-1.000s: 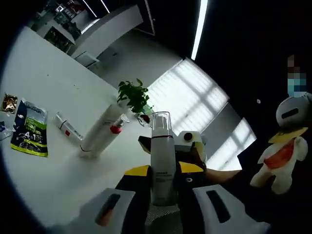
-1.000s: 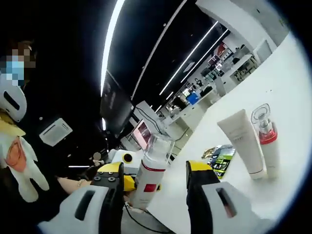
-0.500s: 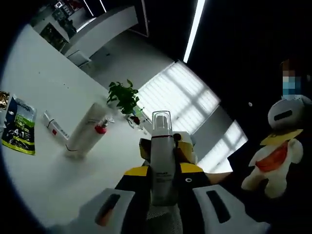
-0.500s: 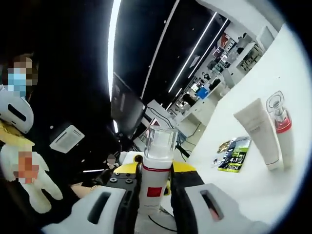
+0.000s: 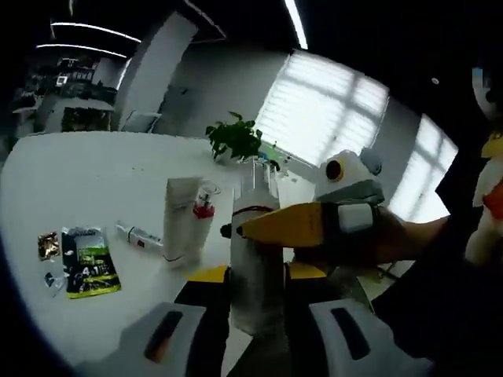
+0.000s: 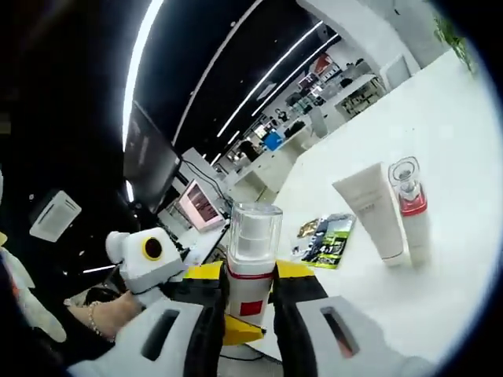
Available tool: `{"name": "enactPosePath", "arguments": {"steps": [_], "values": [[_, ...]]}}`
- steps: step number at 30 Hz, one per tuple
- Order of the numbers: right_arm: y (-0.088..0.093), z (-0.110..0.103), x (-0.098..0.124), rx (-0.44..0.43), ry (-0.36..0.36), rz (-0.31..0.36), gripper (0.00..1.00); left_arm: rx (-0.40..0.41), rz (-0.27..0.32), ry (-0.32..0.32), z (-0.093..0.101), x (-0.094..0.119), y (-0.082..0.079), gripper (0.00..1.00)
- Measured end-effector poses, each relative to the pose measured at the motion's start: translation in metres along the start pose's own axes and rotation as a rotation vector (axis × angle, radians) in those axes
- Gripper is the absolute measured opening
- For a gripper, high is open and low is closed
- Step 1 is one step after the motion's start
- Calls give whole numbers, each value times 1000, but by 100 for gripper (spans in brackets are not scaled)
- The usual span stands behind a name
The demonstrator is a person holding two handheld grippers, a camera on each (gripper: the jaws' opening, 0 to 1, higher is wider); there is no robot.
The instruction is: Arrange the skincare products in the storage area until every visible bottle or jar stands upright without overlapping.
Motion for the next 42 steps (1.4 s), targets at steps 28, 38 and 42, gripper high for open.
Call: {"name": "enactPosePath", "arguments": {"steps": [28, 38, 42], "values": [[-26, -58, 14, 154, -432, -8, 25, 358, 90, 538, 35, 40, -26, 19], [-33, -70, 14, 39, -500, -2, 21, 375, 93, 665, 48, 46, -38, 19], [-32, -65, 14, 17, -463, 16, 21, 378, 90, 632, 44, 41, -37, 18]]}}
Point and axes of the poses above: the point that each gripper's makers call its tool centre point, and the gripper's own axes: x roughly backward along the fingers, z roughly to its right, y roughly out of its underside, the point moved 3 cm from there along x, roughly backward along the fingers, and after that the axes turned 9 degrees about -y, right-handed, at the moved point
